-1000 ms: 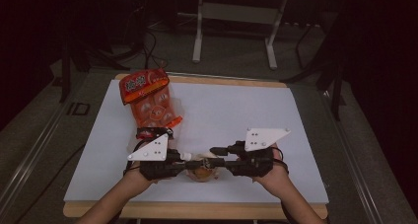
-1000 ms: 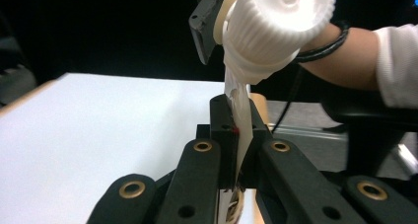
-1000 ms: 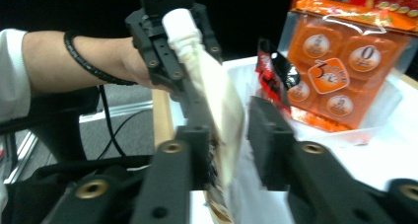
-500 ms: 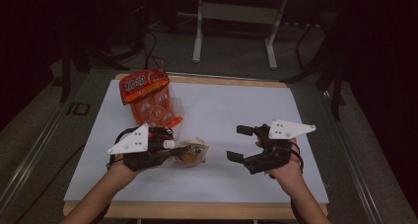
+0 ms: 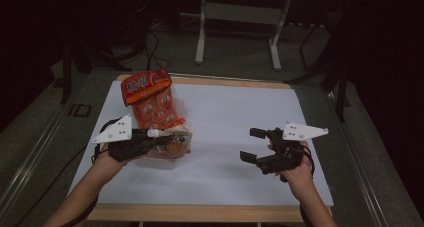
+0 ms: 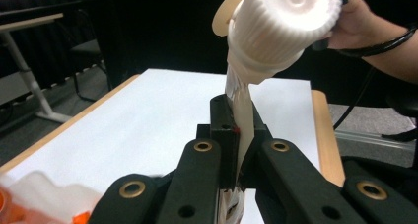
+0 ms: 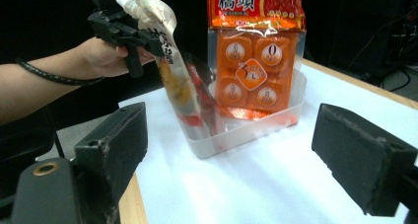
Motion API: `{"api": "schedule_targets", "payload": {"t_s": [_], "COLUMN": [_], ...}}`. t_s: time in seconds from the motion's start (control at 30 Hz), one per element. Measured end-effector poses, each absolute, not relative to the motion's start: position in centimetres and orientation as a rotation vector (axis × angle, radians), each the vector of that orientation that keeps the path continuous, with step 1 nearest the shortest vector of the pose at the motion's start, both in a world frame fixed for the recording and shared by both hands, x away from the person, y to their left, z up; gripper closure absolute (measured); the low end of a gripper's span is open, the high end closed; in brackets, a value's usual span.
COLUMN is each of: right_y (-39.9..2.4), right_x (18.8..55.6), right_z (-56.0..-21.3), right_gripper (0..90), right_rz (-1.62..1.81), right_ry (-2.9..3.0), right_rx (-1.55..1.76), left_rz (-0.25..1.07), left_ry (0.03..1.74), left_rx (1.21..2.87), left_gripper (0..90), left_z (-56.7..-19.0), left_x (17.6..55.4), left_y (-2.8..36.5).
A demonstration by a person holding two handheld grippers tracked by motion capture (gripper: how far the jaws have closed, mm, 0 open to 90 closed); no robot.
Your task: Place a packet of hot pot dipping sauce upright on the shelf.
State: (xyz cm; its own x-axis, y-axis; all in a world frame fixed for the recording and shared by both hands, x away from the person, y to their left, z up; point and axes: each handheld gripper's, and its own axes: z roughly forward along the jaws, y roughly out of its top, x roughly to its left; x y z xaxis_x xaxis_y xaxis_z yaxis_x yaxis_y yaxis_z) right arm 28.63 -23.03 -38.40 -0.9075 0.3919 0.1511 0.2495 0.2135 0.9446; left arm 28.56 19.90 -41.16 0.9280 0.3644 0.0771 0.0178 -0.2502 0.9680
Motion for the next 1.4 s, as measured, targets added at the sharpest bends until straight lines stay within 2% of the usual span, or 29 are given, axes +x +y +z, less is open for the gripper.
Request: {"api": "schedule_targets", "payload": {"t_s": [0.47, 0.73, 1.03, 1.4], "right_y": [-23.2, -23.1, -23.5, -23.3], "right_x": [28.7, 28.9, 29.1, 29.2], "right_z": [-39.0, -39.6, -39.8, -40.1], "right_gripper": [14.4, 14.4, 14.4, 14.4], "right_rz": [1.79, 1.777, 1.792, 1.79], "right_ry": [2.361, 2.37, 2.363, 2.379], "right_rx": [0.651, 0.665, 0.686, 0.692], "left_rz": [0.31, 0.291, 0.293, 0.258], "left_ry": [0.381, 0.402, 0.4, 0.461], "left_rx": [1.832, 1.777, 1.821, 1.832], "left_gripper": [89.6, 89.6, 89.6, 89.1], "left_z": [-44.0, -44.9, -45.3, -47.9], "left_x": [29.5, 29.4, 28.9, 29.6], "left_y": [22.4, 23.6, 24.4, 24.7]}}
